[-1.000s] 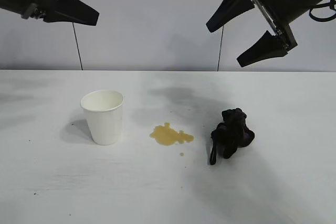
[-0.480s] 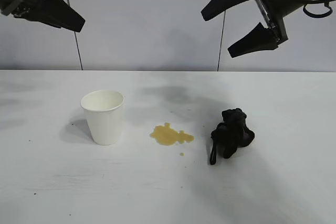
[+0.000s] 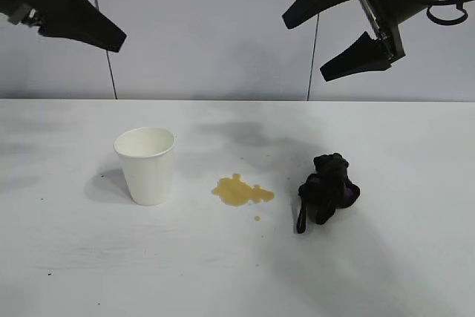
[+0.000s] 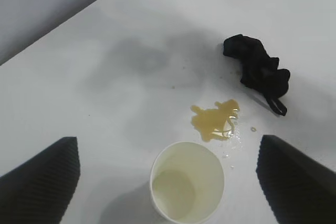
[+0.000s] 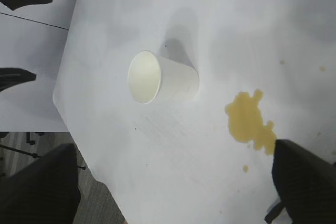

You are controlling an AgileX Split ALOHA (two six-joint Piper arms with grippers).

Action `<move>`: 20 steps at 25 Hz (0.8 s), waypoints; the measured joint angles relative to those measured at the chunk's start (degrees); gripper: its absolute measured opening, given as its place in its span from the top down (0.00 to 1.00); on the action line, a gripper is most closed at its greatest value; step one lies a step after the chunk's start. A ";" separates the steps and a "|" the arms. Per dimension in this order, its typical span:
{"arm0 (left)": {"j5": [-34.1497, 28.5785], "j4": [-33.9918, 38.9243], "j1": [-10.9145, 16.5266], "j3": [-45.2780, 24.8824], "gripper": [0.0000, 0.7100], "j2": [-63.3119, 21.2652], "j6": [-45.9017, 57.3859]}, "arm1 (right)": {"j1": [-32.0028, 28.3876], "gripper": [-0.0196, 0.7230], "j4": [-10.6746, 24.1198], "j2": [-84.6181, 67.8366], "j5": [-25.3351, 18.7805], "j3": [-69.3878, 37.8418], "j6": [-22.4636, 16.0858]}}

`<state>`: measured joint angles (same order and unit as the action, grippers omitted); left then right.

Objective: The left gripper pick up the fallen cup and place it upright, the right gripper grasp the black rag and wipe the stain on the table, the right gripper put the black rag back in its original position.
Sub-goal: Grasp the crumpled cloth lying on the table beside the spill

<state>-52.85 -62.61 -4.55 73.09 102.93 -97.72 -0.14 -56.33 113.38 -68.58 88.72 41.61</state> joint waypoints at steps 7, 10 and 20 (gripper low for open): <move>-0.35 0.41 -3.28 -0.53 0.07 0.33 -12.91 | 0.00 0.04 0.00 0.00 -0.05 0.00 -0.05; 2.32 0.49 -3.28 -0.56 0.07 0.33 -12.12 | 0.00 0.04 0.00 0.00 -0.05 0.00 -0.05; 3.68 0.49 -3.28 -0.62 0.07 0.33 -11.81 | 0.00 0.04 0.00 0.00 -0.05 0.00 -1.32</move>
<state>-49.17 -62.12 -7.83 72.46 103.25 -109.53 -0.14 -56.33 113.38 -68.63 88.72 40.29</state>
